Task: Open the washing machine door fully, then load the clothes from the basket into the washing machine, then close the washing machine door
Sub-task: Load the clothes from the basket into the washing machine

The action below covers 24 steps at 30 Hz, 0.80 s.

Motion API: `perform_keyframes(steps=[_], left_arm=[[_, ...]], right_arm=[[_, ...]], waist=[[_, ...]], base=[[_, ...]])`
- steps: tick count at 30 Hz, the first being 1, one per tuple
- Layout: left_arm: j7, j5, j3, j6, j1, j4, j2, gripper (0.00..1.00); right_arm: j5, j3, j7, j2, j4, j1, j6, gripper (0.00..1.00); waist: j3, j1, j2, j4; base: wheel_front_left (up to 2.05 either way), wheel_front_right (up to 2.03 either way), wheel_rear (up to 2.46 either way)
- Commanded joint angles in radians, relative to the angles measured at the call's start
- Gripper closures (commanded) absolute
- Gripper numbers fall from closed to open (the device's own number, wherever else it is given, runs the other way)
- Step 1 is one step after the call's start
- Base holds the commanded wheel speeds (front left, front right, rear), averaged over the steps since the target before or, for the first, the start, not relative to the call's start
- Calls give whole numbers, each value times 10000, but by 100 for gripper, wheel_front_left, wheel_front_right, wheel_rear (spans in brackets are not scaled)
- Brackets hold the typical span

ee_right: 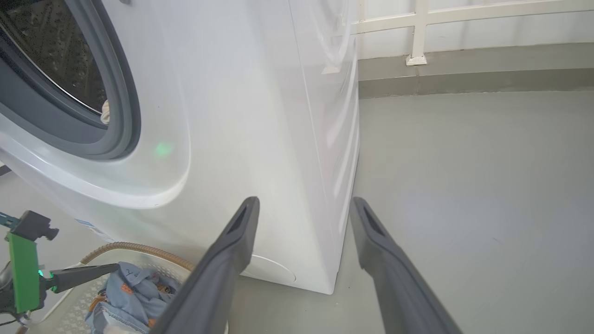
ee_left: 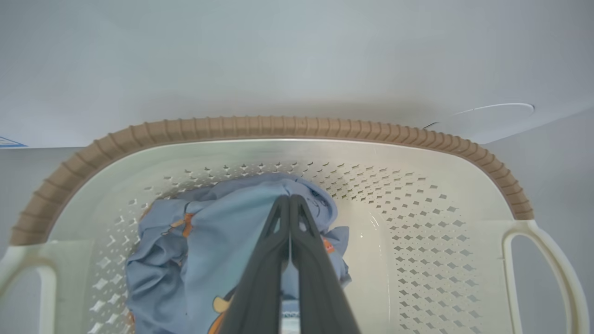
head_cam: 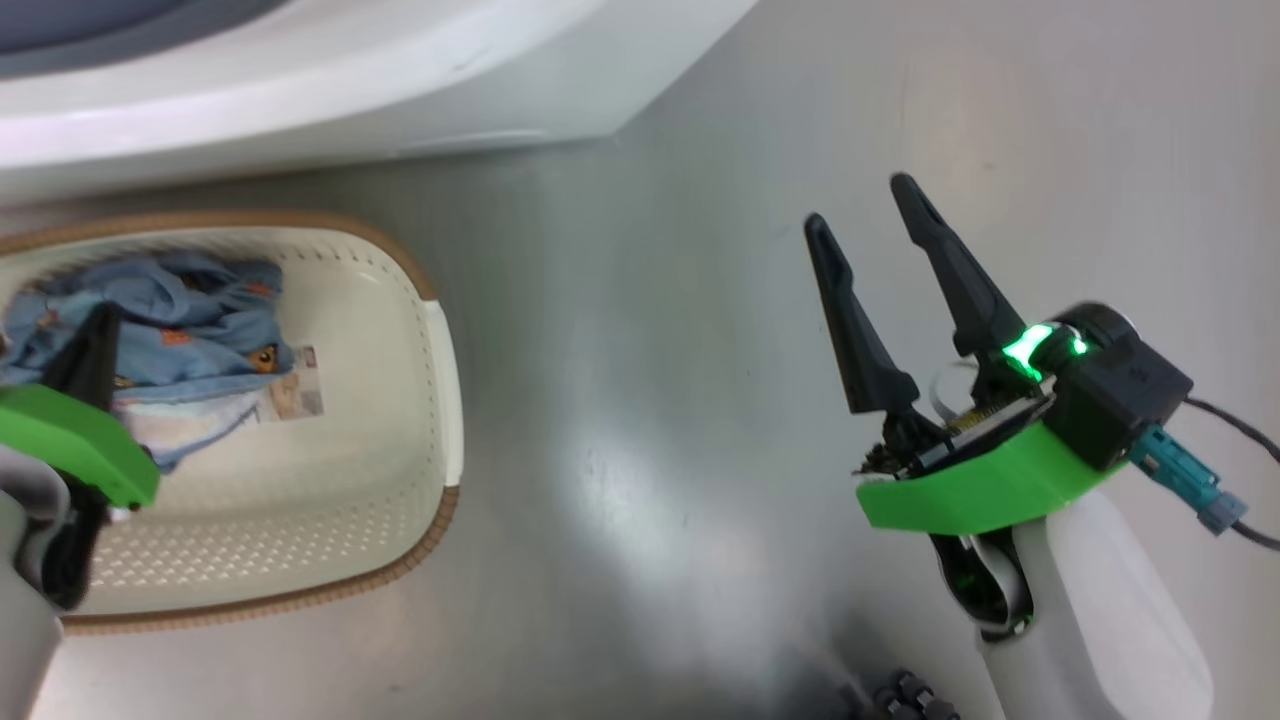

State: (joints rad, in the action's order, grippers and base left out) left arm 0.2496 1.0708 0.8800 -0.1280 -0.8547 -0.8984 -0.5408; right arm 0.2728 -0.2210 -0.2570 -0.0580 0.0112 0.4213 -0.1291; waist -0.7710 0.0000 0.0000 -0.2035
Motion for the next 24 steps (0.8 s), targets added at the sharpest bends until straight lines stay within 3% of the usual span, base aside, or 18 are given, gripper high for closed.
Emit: perform_keyframes(steps=[1, 16, 24], left_arm=[[121, -254, -572, -27, 388, 160, -370, 100], [121, -2803, -3986, -27, 2762, 1690, 626, 100], [122, -3812, -5203, -27, 4090, 2785, 1096, 100]], right_arm=[[-134, -139, -48, 78, 149, -625, -16, 0], [-18, 388, -48, -340, -193, -1796, -16, 0], [301, 573, -48, -742, -355, -2542, -16, 0]], waist=[[662, 0, 0, 267], [2969, 0, 0, 728], [4179, 0, 0, 906]], base=[[0, 0, 0], [0, 0, 0], [0, 0, 0]])
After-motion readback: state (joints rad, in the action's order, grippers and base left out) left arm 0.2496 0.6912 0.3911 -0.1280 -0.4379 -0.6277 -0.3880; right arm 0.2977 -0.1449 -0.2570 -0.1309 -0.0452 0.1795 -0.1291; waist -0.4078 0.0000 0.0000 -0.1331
